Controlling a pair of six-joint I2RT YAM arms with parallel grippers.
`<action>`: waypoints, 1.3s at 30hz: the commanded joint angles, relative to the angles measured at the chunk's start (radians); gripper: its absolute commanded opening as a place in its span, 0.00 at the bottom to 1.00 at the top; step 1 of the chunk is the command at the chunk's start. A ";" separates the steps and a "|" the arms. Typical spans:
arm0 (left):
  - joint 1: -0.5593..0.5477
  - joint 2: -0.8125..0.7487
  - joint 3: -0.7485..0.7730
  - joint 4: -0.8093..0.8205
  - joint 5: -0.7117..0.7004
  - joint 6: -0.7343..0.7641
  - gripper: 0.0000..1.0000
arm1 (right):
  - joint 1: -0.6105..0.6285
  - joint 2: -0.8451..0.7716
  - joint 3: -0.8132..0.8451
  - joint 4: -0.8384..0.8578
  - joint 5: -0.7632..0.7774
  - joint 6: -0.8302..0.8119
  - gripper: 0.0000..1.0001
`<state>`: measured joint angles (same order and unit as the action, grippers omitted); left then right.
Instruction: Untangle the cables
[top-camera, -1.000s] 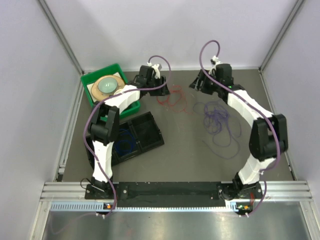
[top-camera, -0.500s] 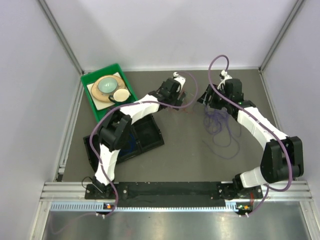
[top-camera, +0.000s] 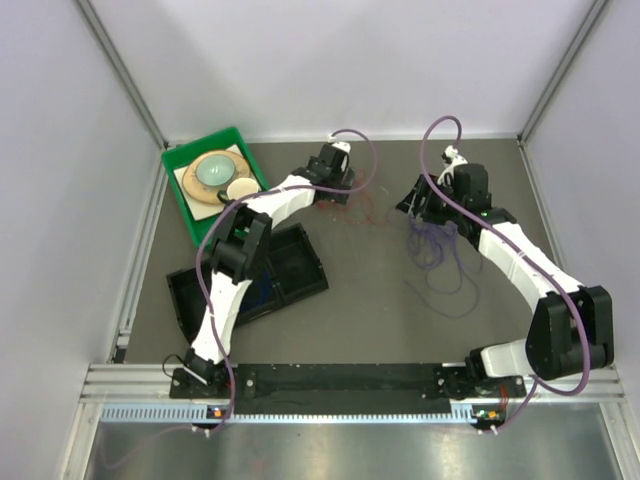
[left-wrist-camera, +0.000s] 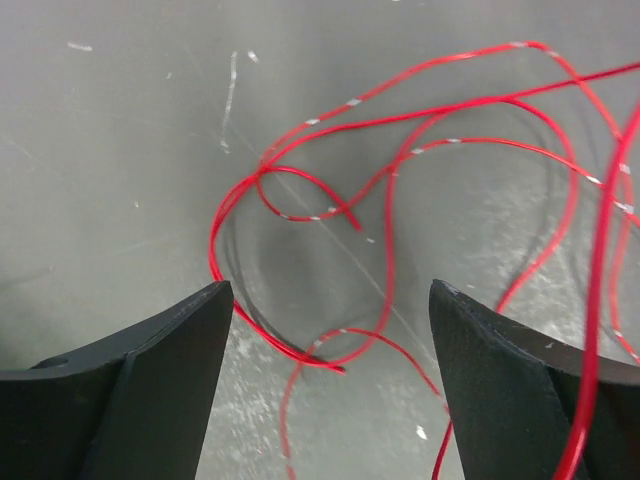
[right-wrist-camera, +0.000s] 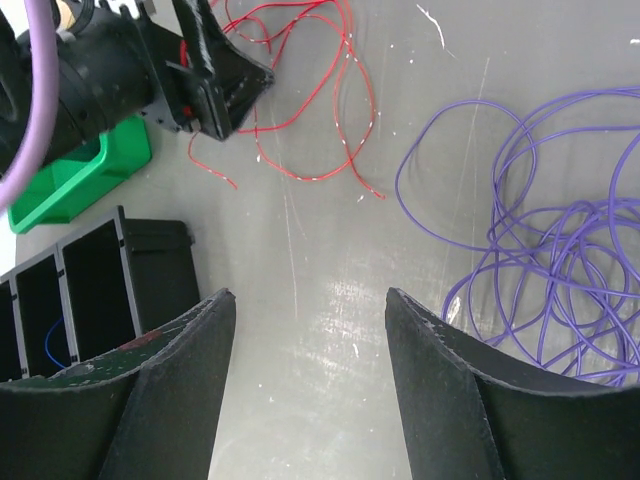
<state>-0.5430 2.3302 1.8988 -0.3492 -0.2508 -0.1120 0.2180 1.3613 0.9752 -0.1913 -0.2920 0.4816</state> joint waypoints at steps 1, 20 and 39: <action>0.032 0.024 0.077 -0.014 0.085 -0.032 0.83 | -0.003 -0.034 -0.004 0.030 -0.021 0.011 0.61; 0.058 0.034 0.129 -0.071 0.148 -0.069 0.02 | -0.005 -0.045 -0.003 0.020 -0.033 0.023 0.60; 0.081 0.038 0.195 -0.065 0.107 -0.132 0.99 | -0.005 -0.048 -0.027 0.026 -0.058 0.028 0.60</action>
<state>-0.4755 2.2749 1.9488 -0.3870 -0.1680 -0.2111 0.2176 1.3544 0.9550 -0.1871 -0.3378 0.5068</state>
